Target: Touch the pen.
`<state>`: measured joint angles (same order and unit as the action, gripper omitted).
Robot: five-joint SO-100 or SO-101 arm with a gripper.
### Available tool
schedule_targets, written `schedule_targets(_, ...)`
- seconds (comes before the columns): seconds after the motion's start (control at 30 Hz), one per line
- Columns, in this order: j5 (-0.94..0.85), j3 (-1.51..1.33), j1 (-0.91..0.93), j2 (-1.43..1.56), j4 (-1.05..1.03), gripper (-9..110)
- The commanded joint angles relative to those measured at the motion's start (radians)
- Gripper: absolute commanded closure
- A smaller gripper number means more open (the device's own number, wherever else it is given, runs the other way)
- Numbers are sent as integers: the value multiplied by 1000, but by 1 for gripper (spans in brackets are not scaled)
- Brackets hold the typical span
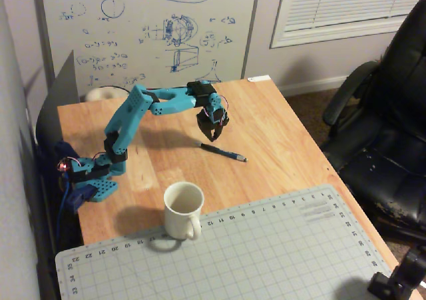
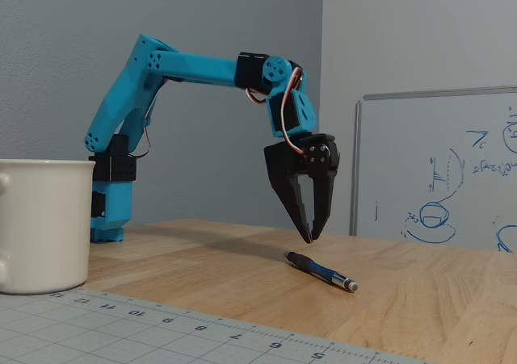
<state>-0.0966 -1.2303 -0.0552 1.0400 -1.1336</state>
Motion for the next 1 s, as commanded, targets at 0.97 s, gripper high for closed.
schedule_targets(0.97, -5, 87, 43, -25, -5, 101)
